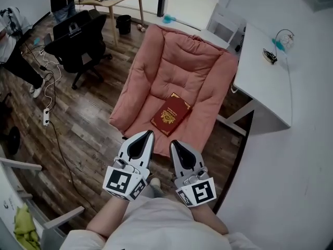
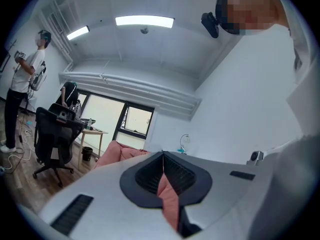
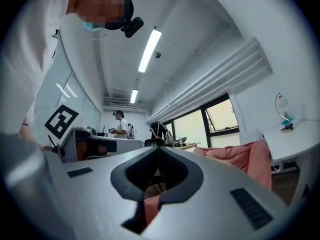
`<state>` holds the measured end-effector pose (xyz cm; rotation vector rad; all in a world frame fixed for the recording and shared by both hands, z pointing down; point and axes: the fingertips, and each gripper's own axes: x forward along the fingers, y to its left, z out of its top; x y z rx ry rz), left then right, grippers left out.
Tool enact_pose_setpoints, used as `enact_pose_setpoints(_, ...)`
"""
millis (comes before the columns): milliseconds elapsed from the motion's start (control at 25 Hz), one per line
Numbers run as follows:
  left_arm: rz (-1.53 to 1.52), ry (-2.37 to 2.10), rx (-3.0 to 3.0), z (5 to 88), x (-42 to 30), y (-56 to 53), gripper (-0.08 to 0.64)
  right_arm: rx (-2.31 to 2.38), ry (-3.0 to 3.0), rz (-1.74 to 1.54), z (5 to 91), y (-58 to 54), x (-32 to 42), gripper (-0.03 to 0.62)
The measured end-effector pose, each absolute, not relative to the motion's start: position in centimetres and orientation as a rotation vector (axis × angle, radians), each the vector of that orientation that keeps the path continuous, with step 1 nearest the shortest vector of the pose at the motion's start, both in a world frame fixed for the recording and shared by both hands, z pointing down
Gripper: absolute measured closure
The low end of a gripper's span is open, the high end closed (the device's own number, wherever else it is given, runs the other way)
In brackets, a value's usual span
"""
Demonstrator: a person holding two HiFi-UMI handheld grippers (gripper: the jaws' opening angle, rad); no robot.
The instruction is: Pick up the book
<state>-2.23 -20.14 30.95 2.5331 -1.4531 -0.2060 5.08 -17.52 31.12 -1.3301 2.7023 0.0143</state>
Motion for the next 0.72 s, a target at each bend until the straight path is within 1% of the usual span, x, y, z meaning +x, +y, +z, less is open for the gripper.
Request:
enact_pose_setpoints(400, -0.118, -1.411, 2.481, 35.0, -2.0, -25.5, 0.555, -1.437, 2.704, -0.053, 34.5, -23.3, 6.0, 0.563)
enact_pose_setpoints(720, -0.074, -1.278, 2.538, 36.5, -0.8, -34.2, 0.555, -1.605, 2.641, -0.054, 35.4, -31.3, 7.2, 0.565)
